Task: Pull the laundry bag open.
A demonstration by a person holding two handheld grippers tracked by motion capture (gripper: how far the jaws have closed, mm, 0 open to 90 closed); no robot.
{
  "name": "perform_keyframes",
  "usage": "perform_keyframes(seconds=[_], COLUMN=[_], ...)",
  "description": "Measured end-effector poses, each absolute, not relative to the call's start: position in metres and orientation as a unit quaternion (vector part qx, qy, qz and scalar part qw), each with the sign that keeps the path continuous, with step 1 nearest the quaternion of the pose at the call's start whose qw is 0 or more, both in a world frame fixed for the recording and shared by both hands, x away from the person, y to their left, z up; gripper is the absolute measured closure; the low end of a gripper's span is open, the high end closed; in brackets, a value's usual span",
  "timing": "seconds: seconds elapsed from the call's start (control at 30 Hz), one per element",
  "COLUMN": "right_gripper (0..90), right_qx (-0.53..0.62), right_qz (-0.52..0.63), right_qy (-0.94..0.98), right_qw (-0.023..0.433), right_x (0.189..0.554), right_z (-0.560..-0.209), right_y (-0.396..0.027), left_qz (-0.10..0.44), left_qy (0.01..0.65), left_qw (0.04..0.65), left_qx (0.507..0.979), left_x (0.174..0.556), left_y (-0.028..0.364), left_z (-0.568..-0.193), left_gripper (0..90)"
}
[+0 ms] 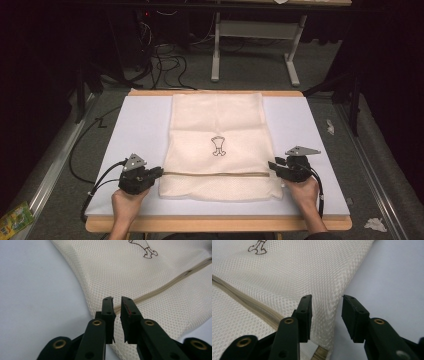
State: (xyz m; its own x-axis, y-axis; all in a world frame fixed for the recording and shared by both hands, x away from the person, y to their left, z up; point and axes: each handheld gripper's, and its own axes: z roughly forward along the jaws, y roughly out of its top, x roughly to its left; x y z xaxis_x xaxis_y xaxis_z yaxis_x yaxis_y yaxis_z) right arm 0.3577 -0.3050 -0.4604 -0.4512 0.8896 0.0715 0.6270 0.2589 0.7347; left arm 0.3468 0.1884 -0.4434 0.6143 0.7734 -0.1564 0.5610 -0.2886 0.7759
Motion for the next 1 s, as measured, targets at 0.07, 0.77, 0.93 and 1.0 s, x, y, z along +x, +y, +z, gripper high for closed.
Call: perform_keyframes(seconds=[0.07, 0.77, 0.93, 1.0], right_gripper=[57.4, 64.3, 64.3, 64.2], right_qx=[0.493, 0.477, 0.48, 0.483], right_qz=[0.365, 0.453, 0.463, 0.466], right_qy=[0.767, 0.715, 0.703, 0.698], right_qw=[0.186, 0.238, 0.246, 0.25], right_x=[0.357, 0.337, 0.333, 0.332], right_z=[-0.458, -0.419, -0.414, -0.412], right_y=[-0.306, -0.331, -0.341, -0.345], left_qz=[0.13, 0.203, 0.21, 0.214], left_qy=[0.419, 0.423, 0.425, 0.429], left_qw=[0.426, 0.49, 0.498, 0.501], left_qx=[0.791, 0.735, 0.726, 0.721], left_x=[0.346, 0.344, 0.345, 0.345], left_y=[0.19, 0.208, 0.214, 0.218], left_z=[-0.442, -0.412, -0.409, -0.408], left_gripper=[76.9, 57.7, 56.0, 55.6])
